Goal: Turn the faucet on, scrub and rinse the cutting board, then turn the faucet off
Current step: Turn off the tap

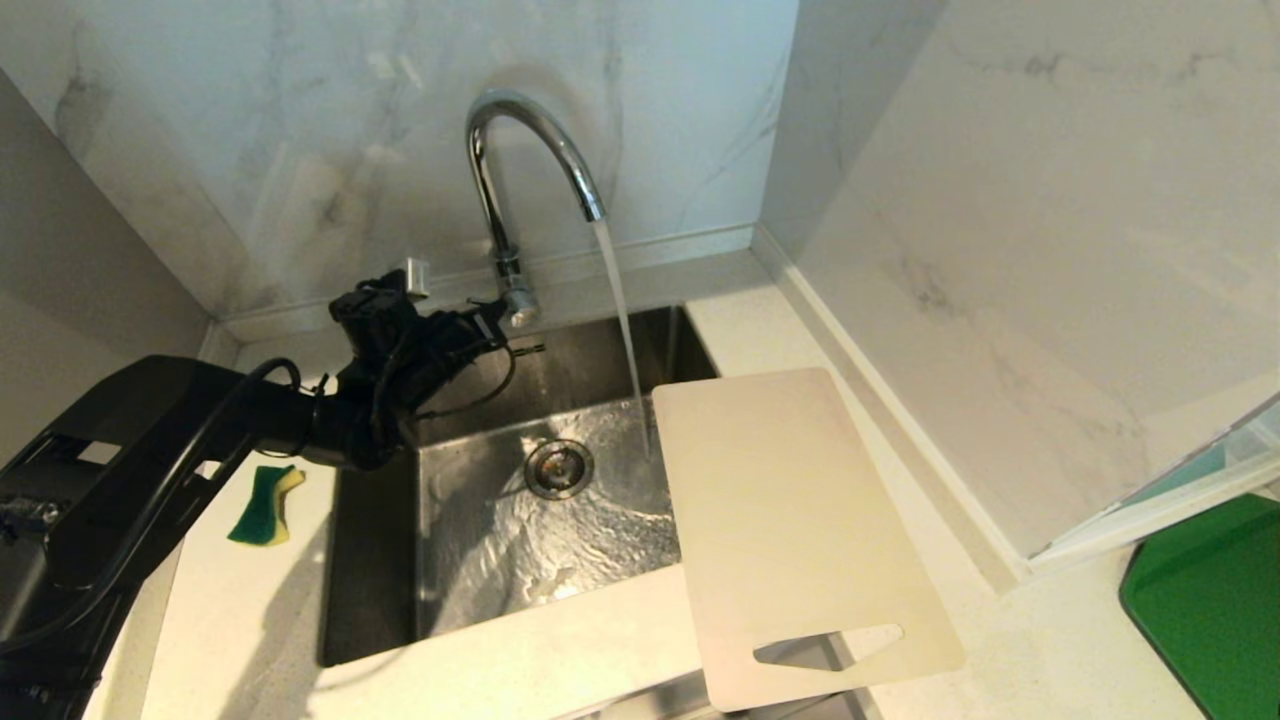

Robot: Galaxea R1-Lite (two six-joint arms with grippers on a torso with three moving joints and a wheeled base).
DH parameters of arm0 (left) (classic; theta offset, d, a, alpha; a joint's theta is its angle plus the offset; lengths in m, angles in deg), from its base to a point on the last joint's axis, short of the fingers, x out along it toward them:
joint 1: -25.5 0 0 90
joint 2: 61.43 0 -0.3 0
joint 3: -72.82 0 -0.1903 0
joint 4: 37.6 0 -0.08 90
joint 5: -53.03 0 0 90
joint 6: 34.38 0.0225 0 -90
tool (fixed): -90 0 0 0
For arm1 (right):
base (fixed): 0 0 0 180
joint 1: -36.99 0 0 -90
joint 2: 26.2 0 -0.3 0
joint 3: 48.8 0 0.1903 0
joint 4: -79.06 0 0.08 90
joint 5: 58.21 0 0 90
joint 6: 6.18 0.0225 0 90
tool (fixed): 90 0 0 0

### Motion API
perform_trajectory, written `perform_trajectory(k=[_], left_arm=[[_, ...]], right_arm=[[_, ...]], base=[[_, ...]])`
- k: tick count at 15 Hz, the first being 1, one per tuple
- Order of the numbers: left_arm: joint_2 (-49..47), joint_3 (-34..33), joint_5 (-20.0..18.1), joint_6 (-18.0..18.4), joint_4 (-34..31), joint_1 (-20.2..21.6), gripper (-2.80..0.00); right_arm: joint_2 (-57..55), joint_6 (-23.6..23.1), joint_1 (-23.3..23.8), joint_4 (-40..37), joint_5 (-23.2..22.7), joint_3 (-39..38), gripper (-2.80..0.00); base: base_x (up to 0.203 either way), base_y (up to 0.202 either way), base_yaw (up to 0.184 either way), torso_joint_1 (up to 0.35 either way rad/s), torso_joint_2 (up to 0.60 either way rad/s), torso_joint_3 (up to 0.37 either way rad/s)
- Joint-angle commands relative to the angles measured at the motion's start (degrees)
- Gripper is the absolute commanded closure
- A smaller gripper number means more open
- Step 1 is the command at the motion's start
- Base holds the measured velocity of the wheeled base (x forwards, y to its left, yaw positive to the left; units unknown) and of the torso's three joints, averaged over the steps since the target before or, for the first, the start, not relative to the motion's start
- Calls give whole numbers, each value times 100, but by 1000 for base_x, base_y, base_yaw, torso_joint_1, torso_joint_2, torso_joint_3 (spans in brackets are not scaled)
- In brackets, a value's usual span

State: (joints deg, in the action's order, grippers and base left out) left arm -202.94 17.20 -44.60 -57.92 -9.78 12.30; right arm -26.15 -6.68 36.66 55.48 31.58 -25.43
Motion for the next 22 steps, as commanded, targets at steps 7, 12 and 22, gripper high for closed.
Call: perform_trajectory(k=[7, 12, 22], left_arm=[[-89, 241, 16, -37, -36, 223, 0], [-79, 297, 24, -37, -74, 250, 0], [644, -923, 55, -21, 197, -287, 0]], right_arm=[[-5, -3, -2, -4, -6, 0, 0], [-5, -3, -2, -4, 3, 0, 0], [-5, -3, -2, 2, -4, 0, 0]], base=[[0, 0, 0, 0, 0, 0], [0, 0, 0, 0, 0, 0], [0, 0, 0, 0, 0, 0]])
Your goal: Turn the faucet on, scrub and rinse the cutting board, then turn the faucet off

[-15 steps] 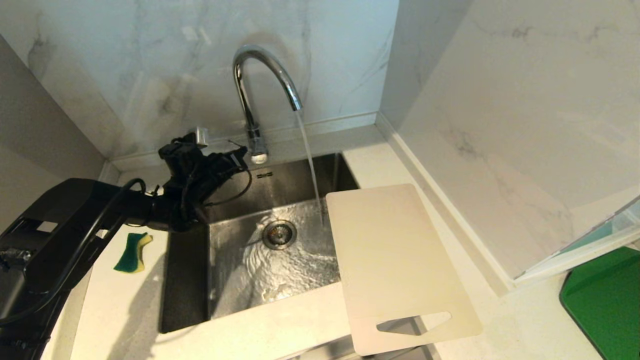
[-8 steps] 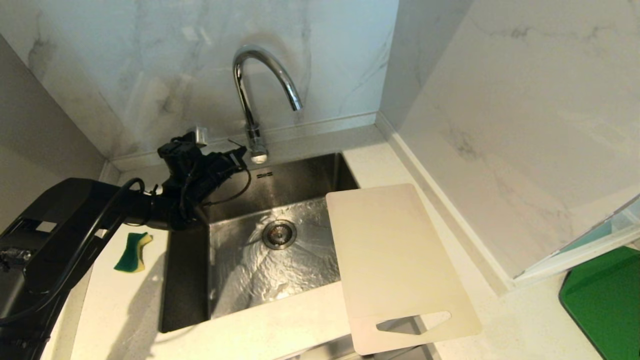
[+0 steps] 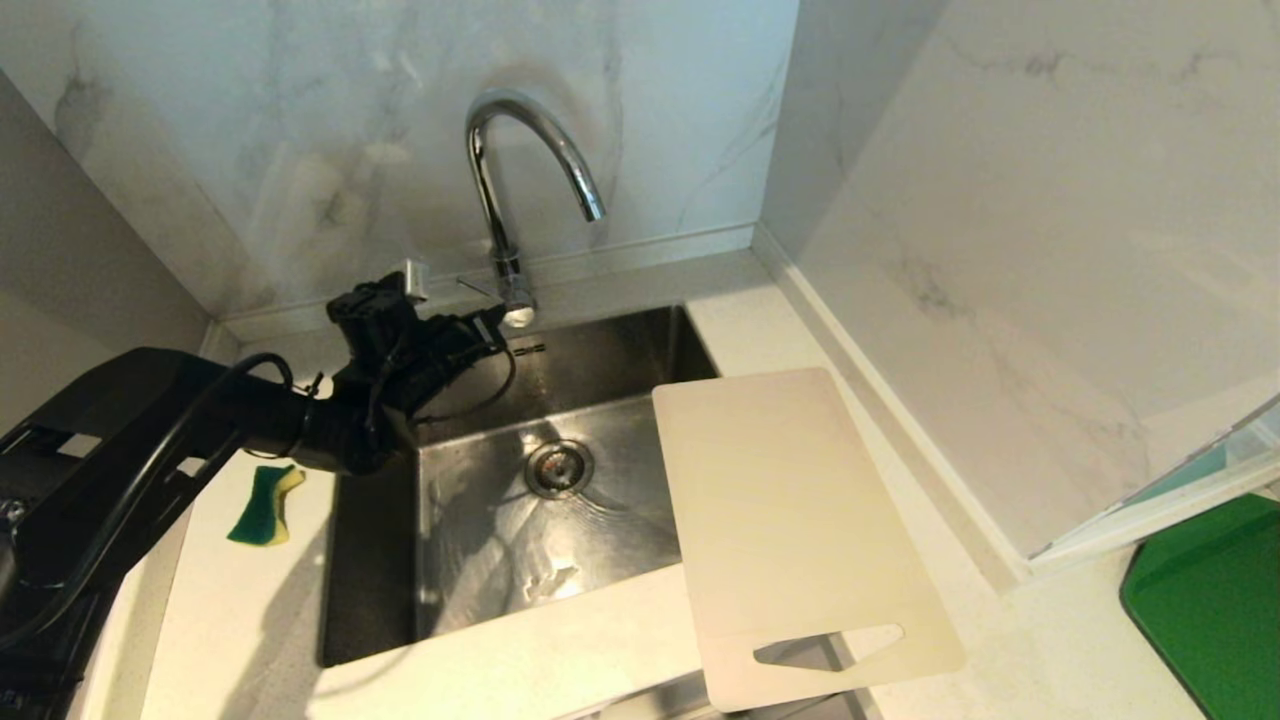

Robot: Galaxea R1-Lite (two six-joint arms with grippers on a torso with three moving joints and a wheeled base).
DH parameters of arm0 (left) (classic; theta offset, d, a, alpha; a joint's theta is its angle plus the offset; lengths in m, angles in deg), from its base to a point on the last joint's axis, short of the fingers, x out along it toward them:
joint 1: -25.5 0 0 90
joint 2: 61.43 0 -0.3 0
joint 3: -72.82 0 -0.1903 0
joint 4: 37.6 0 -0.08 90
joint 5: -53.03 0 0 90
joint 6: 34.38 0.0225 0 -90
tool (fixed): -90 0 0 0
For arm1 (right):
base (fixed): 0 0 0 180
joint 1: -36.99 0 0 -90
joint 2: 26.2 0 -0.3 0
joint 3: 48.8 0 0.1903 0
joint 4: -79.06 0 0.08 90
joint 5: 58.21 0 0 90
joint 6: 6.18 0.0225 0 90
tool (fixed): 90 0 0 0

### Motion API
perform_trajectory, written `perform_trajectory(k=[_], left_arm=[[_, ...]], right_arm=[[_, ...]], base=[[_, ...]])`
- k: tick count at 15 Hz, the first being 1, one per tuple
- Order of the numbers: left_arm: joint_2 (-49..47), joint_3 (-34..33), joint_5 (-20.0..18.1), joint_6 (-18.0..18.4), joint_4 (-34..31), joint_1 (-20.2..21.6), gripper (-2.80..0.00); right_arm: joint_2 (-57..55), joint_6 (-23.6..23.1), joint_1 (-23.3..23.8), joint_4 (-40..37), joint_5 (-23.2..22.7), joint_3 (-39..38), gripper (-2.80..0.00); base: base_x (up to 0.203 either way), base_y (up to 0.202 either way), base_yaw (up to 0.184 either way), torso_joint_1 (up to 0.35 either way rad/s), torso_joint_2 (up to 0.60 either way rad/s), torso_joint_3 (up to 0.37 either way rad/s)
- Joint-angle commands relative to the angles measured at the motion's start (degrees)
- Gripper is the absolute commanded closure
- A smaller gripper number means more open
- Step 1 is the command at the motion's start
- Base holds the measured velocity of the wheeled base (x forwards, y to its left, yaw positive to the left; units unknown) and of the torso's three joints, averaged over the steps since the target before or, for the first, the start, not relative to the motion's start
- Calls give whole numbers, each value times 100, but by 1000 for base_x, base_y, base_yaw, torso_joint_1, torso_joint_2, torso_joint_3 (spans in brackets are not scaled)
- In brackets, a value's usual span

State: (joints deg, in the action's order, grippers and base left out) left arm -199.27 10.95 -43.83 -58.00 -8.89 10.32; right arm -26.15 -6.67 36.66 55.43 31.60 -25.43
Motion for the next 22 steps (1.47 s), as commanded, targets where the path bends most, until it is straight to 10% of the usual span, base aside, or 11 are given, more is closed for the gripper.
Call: perform_trajectory(k=[1, 6, 17, 22], left_arm=[[468, -519, -18, -13, 168, -144, 0], [1651, -1621, -6, 142, 195, -17, 0], [4866, -4428, -97, 898, -400, 2336, 0], [6335, -4820, -390, 963, -960, 2758, 0]], right_arm=[[-5, -3, -9, 0, -2, 0, 0], [-5, 5, -2, 0, 1, 0, 0], [-5, 14, -2, 0, 10, 0, 0], [-5, 23, -2, 0, 10, 0, 0]], base=[[0, 0, 0, 0, 0, 0], [0, 0, 0, 0, 0, 0], [0, 0, 0, 0, 0, 0], [0, 0, 0, 0, 0, 0]])
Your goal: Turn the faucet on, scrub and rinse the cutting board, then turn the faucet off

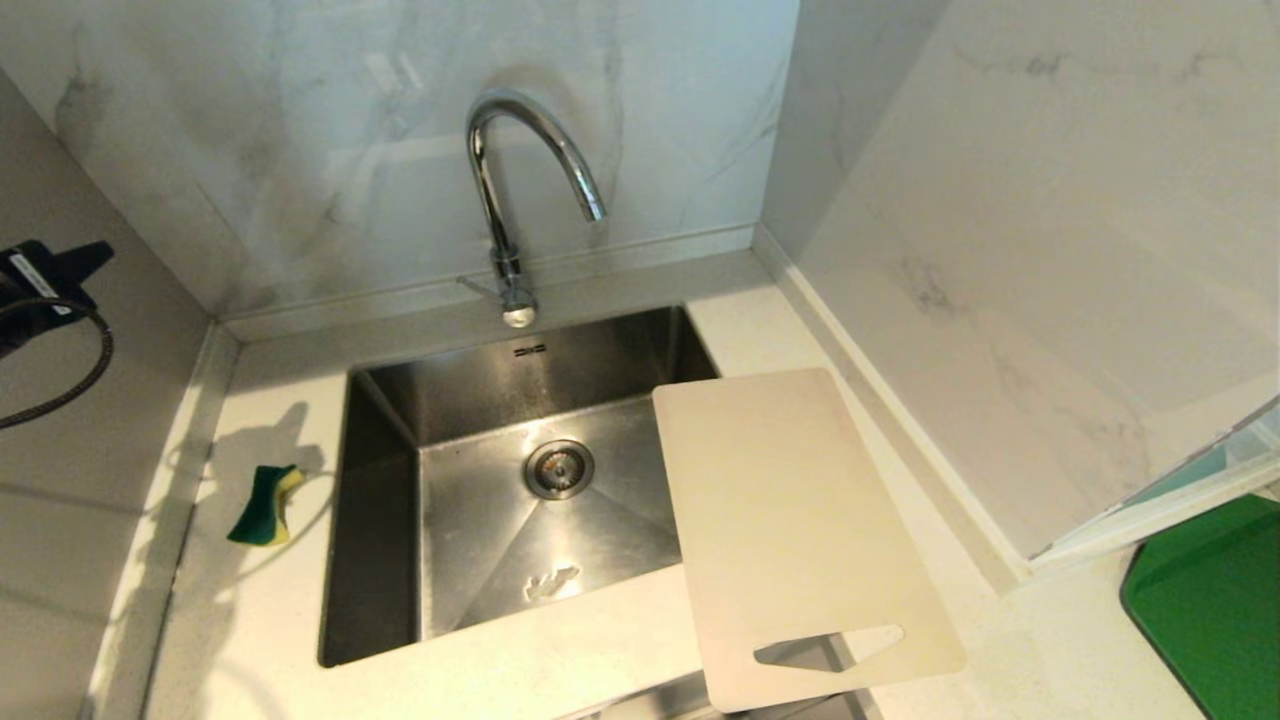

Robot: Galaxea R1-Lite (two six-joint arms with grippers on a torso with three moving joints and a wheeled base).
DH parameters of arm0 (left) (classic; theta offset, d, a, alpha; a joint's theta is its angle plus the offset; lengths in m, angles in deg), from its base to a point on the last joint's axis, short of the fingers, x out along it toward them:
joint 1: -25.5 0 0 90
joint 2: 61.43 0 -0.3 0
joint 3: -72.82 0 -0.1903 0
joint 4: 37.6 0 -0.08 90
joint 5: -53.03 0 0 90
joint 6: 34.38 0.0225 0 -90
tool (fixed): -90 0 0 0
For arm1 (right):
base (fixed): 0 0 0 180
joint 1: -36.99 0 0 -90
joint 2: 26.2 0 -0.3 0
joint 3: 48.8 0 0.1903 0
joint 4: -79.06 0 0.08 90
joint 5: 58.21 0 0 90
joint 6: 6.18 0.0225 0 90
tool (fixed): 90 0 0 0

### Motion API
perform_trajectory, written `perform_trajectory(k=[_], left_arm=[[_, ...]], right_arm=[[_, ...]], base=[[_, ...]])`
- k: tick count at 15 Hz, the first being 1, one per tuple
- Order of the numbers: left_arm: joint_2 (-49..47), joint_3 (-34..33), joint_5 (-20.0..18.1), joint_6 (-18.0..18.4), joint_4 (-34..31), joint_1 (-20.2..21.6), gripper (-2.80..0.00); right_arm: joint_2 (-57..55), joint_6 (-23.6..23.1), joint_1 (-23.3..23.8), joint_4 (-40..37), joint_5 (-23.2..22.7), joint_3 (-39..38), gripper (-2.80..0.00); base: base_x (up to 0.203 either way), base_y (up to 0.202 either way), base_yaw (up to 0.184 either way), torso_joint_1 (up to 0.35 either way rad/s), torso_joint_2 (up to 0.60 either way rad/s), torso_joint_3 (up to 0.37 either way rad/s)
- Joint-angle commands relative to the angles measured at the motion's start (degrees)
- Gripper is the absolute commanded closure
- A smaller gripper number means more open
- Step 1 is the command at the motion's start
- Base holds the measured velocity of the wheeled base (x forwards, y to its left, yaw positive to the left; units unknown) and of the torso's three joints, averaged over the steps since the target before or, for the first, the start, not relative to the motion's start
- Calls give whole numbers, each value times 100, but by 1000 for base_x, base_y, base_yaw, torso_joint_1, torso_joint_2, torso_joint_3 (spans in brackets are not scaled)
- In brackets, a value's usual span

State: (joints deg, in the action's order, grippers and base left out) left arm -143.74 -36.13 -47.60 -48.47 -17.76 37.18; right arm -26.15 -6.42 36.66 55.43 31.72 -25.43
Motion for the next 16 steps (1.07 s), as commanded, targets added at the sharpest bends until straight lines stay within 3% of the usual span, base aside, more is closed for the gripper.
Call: perform_trajectory(k=[1, 3, 11, 14, 16], left_arm=[[1191, -234, -28, 53, -222, 86, 0], [1988, -674, -77, 145, -542, 83, 0], [4737, -3660, -712, 409, -1346, -55, 0], [5713, -3981, -1086, 444, -2060, -249, 0], [6265, -4036, -1224, 456, -2816, -649, 0]], right_arm=[[-5, -2, -2, 0, -2, 0, 0], [-5, -2, -2, 0, -2, 0, 0], [-5, -2, -3, 0, -2, 0, 0], [-5, -2, -2, 0, -2, 0, 0], [-5, -2, -2, 0, -2, 0, 0]], base=[[0, 0, 0, 0, 0, 0], [0, 0, 0, 0, 0, 0], [0, 0, 0, 0, 0, 0], [0, 0, 0, 0, 0, 0], [0, 0, 0, 0, 0, 0]])
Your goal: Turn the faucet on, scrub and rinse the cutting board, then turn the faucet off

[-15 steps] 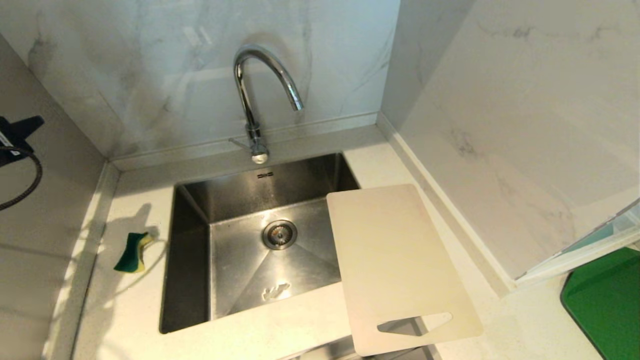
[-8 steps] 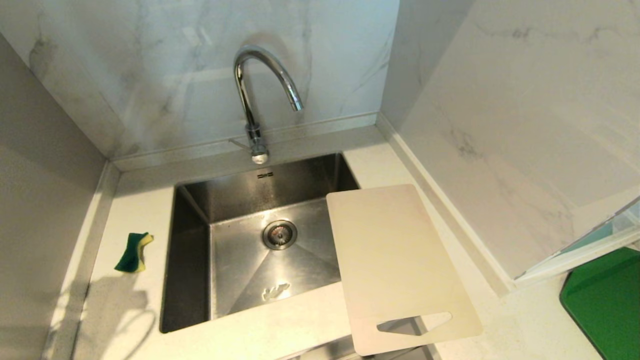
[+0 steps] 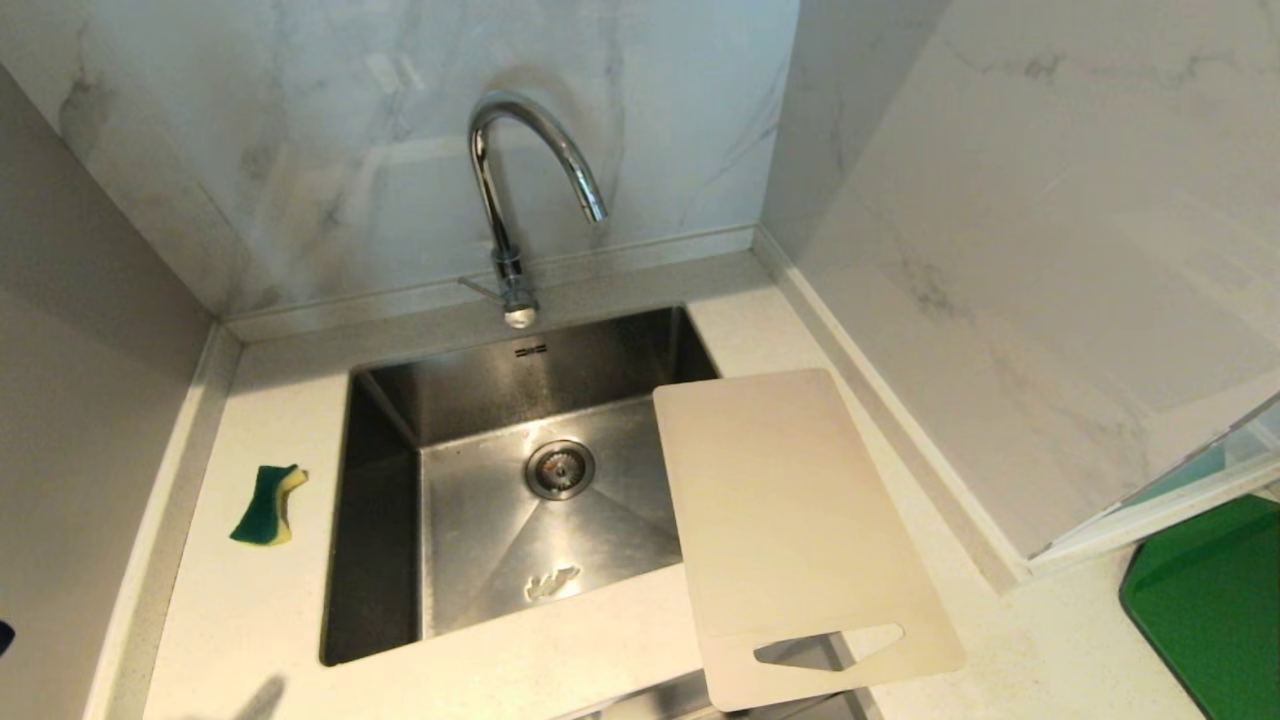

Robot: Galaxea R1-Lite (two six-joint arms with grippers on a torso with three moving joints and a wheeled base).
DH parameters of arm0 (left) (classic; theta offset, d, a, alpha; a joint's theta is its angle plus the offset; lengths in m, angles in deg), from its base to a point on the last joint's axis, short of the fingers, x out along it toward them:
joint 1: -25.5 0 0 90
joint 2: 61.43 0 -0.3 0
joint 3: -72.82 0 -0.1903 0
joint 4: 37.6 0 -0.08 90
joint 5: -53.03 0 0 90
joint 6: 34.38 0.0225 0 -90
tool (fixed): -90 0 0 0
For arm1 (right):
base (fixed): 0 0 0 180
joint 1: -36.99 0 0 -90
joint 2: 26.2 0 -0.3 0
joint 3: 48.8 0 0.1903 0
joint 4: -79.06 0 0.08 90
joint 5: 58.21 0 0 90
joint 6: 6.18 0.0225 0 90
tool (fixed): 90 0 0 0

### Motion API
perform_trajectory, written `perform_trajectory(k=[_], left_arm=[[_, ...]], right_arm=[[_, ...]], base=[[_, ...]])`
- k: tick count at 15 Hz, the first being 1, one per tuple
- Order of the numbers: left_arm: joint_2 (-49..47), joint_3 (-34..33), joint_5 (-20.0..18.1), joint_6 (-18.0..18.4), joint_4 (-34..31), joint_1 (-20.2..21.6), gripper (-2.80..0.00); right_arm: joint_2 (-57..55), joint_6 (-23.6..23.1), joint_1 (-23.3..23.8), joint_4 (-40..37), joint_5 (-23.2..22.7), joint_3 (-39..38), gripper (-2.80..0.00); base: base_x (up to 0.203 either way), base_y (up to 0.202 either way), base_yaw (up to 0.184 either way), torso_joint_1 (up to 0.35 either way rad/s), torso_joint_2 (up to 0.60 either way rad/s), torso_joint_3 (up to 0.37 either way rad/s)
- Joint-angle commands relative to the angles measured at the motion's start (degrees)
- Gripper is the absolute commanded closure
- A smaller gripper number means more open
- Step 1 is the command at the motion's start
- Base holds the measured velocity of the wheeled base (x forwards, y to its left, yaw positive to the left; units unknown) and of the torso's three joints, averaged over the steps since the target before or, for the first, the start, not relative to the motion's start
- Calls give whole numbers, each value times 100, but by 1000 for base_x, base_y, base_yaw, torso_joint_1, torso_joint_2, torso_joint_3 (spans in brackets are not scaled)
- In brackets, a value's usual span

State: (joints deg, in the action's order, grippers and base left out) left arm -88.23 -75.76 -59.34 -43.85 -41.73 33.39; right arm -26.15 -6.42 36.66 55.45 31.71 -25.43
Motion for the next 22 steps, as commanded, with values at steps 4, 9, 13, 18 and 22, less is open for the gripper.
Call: perform_trajectory(k=[4, 9, 13, 18, 22], left_arm=[[1589, -431, 53, 99, -917, -684, 0], [2696, -745, 1580, 971, -1436, -762, 0], [2681, -797, 2209, 1398, -2047, -771, 0], [2680, -788, 2244, 870, -2047, -779, 0], [2688, -814, 2245, 851, -1921, -780, 0]], right_arm=[[-5, -2, -2, -1, -1, 0, 0], [-5, 16, -2, 4, 7, 0, 0], [-5, 16, -2, 7, 7, 0, 0], [-14, 121, 7, 16, 16, -8, 0], [-14, 121, 7, 16, 16, 0, 0]], base=[[0, 0, 0, 0, 0, 0], [0, 0, 0, 0, 0, 0], [0, 0, 0, 0, 0, 0], [0, 0, 0, 0, 0, 0], [0, 0, 0, 0, 0, 0]])
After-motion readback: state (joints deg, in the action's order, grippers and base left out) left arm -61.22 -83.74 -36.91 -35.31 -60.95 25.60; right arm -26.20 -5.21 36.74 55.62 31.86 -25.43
